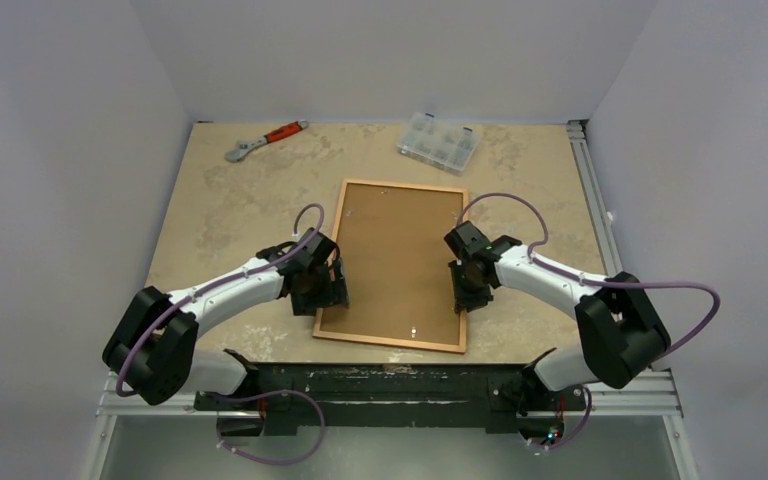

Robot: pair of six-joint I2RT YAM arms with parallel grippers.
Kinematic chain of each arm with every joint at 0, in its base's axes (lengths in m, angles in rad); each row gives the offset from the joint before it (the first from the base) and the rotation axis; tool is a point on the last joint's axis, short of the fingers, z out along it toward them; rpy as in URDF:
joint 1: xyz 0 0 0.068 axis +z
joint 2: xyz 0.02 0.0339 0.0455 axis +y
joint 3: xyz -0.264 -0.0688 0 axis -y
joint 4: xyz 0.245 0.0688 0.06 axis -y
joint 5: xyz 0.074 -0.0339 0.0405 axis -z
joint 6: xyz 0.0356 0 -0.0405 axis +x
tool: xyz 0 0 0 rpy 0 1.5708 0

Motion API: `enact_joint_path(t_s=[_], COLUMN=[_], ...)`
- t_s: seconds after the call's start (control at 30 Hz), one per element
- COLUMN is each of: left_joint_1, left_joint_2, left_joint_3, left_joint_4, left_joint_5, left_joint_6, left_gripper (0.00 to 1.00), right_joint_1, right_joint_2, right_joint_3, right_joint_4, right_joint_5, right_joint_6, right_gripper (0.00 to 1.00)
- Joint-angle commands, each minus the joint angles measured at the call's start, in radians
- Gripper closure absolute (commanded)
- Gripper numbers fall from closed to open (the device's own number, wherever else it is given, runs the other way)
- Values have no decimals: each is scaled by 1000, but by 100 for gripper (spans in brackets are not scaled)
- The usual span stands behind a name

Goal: Put the photo into the frame
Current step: Install the photo frame at the center of the board.

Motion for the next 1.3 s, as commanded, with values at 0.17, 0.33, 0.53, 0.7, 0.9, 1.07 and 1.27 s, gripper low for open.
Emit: enact_joint_path(t_s=[0.17,0.33,0.53,0.7,0.9,1.07,1.27], left_joint_1=[5,5,-10,-110,-241,-246,-71], left_joint_2=[-18,2,22,24,-5,-37,-52], left_joint_3=[6,0,-15,-19,-16,-33,37], left_joint_4=[16,60,117,126,140,83,-8], left_joint_5=[-10,6,77,85,100,68,94], left_joint_6=[1,-1,-14,-64,-150,-158,-18], left_gripper=[25,25,31,33,34,26,21], right_joint_1=[12,-56,-149,-160,-160,-168,-254], right_joint_2=[-24,-20,48,-21,-137,-157,-54], right_joint_3=[29,53,51,12,-53,-32,97], right_joint_4=[21,75,124,100,68,35,46], right_joint_5=[-9,-138,-275,-298,-327,-197,-159], right_joint_6=[-12,-21,-43,-39,-17,-10,-43], right_gripper=[38,9,9,9,9,2,2])
